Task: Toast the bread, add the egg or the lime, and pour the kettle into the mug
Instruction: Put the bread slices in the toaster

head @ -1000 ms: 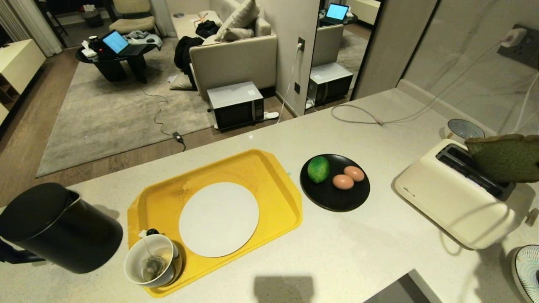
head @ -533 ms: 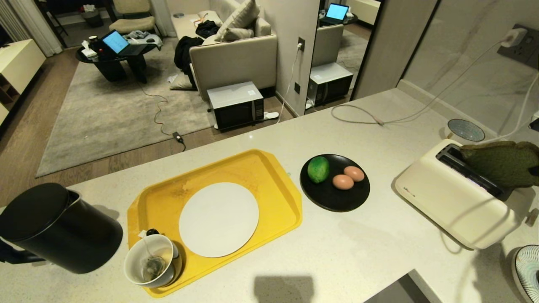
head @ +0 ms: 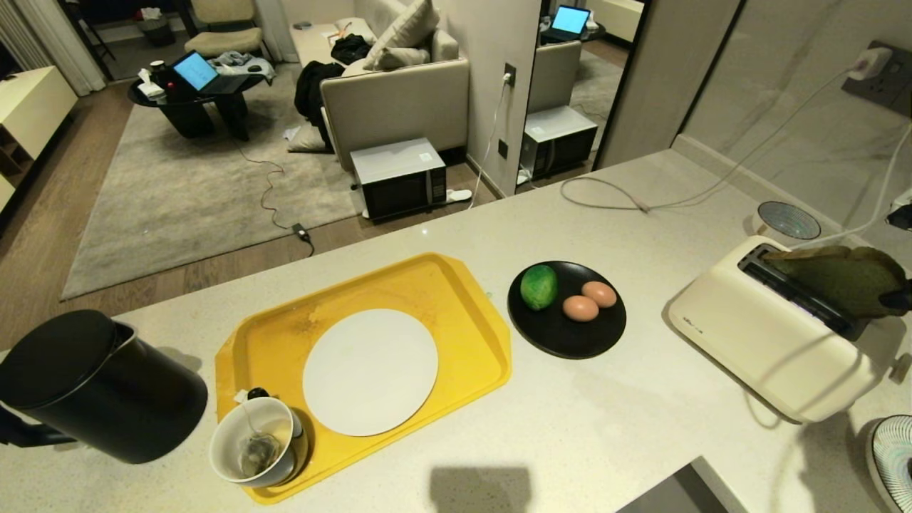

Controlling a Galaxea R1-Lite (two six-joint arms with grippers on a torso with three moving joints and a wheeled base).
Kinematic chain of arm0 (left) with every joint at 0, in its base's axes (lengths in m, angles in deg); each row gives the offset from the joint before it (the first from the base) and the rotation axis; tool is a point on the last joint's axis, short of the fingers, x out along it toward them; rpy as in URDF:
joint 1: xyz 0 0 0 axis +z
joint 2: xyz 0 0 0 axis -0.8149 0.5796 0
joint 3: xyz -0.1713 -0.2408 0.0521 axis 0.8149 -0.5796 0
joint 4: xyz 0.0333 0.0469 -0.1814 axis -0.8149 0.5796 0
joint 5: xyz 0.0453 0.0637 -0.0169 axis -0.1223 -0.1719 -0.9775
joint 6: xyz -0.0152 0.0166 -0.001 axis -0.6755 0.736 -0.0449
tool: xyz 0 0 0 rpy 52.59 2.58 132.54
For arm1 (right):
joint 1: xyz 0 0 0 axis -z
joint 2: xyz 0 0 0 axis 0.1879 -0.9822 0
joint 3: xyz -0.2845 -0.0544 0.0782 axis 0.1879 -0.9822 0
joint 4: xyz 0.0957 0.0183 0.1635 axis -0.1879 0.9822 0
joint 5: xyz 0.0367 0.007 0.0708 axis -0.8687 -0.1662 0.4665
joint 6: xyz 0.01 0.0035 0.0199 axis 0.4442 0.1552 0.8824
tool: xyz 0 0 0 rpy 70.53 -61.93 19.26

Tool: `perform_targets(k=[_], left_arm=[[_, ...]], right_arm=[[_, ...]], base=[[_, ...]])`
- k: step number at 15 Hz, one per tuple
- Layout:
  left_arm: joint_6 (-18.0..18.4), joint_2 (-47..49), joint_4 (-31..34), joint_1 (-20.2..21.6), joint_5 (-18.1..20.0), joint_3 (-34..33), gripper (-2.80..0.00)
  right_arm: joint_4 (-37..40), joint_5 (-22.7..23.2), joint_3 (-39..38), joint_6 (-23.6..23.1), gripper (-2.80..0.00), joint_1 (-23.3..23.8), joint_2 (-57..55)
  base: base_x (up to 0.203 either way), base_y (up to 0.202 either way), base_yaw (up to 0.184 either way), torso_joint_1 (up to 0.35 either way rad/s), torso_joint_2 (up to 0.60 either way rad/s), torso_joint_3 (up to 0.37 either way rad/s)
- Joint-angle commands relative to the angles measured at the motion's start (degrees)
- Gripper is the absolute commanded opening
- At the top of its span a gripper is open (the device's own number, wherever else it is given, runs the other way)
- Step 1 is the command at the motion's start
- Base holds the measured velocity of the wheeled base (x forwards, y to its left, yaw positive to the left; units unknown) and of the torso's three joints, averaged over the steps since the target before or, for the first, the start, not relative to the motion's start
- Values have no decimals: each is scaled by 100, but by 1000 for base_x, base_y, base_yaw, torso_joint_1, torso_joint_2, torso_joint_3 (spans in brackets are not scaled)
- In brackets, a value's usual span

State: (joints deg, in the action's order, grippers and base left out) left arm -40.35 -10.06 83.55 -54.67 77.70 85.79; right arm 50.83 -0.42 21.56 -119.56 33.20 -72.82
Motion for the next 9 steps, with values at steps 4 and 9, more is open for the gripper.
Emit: perform_targets(k=[4,9], left_arm=[[1,-1,-4,1,0,0,-280],[1,-1,-4,1,0,0,-280]], right_arm=[[-128,16,-16,1,0,4,-15],[-128,146,-51,98,0,5,37]], base=[[0,0,0,0,0,0],[0,0,0,0,0,0]])
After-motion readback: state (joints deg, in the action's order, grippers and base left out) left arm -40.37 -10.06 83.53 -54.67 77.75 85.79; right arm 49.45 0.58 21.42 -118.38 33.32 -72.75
